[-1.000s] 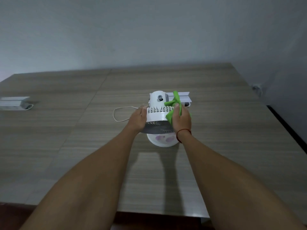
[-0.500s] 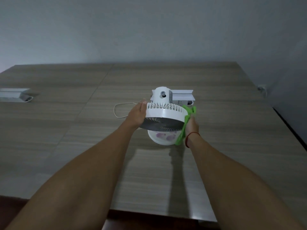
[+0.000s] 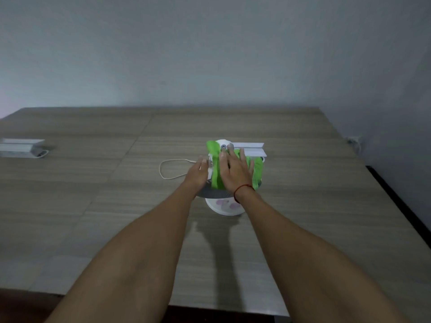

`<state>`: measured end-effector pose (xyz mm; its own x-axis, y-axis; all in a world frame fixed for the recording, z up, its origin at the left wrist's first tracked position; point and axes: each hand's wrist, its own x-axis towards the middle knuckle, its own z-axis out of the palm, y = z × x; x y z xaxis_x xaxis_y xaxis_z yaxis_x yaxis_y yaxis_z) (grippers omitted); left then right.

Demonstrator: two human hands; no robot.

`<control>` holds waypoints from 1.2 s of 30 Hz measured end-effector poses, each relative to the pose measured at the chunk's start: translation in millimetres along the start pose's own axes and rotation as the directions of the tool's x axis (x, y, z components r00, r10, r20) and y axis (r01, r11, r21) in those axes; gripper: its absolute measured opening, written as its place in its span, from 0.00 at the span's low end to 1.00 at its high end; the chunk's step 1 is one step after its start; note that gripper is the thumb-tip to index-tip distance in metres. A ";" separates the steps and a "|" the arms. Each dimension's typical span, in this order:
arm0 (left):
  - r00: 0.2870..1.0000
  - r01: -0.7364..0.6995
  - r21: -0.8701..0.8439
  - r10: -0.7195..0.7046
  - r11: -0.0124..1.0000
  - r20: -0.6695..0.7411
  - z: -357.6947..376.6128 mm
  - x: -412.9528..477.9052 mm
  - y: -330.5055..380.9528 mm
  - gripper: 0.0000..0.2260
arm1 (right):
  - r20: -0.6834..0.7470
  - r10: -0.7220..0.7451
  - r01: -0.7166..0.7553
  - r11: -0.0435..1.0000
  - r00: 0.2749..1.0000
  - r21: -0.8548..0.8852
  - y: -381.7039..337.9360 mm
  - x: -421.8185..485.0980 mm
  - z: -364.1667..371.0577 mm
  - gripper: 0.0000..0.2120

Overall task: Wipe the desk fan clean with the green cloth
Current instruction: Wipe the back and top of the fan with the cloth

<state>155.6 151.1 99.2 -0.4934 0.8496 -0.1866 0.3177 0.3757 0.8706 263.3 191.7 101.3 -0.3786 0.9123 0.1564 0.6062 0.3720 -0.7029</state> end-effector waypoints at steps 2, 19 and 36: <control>0.999 0.006 -0.039 -0.008 0.999 -0.053 1.1 -3.1 -4.0 0.22 | 0.033 0.011 -0.011 1.000 0.999 0.007 1.5 -2.4 -3.1 0.23; 0.943 -0.095 0.171 0.143 0.981 -0.299 8.5 -33.7 26.5 0.17 | -0.112 0.357 -0.290 0.874 0.927 0.389 26.8 -16.9 -31.2 0.17; 0.984 0.175 -0.221 -0.177 0.959 0.007 7.2 -56.7 13.8 0.18 | 0.377 0.585 -0.644 0.353 0.718 0.678 22.2 -43.5 -31.6 0.30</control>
<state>193.8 110.8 118.5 -0.5364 0.7719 -0.3412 0.0396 0.4269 0.9034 315.4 165.7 100.8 -0.1810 0.8080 -0.5607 -0.0164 -0.5725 -0.8197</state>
